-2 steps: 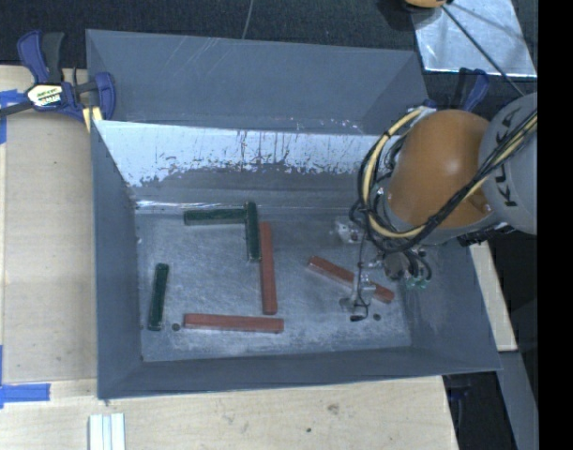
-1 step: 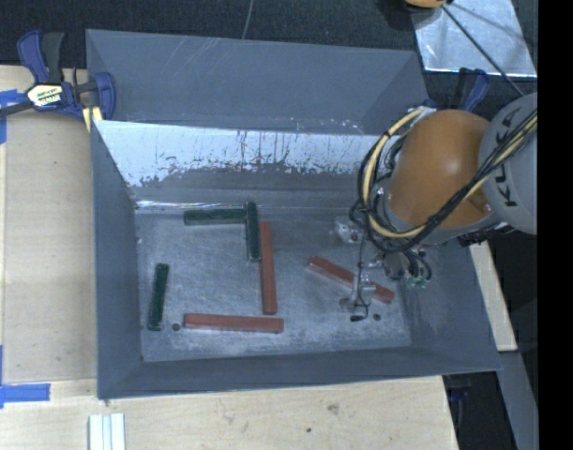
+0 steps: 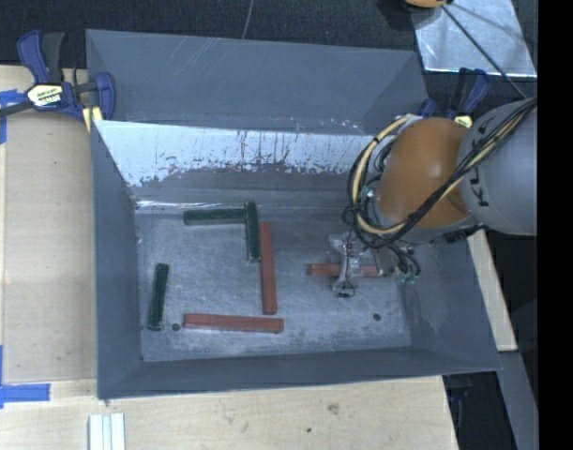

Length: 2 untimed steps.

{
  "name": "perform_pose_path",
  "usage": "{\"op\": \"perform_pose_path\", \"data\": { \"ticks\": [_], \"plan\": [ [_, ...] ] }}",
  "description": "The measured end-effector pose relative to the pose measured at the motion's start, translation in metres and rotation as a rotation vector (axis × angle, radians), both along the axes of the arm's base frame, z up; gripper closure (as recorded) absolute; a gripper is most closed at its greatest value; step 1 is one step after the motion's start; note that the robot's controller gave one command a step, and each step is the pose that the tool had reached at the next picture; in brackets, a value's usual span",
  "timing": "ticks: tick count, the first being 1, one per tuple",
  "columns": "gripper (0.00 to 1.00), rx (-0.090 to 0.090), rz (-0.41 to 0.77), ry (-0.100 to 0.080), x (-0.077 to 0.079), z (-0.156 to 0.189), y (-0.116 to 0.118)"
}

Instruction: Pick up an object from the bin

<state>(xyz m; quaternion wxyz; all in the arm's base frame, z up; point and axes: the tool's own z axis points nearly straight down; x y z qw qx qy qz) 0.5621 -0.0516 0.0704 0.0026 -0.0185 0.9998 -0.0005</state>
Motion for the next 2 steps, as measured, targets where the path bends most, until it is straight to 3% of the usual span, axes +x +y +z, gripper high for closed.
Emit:
{"op": "perform_pose_path", "data": {
  "ticks": [1,2],
  "plan": [
    [1.00,0.000,0.000,0.000,0.000,0.000,0.000],
    [1.00,0.000,0.014,0.000,0.003,0.143,0.013]
  ]
}}
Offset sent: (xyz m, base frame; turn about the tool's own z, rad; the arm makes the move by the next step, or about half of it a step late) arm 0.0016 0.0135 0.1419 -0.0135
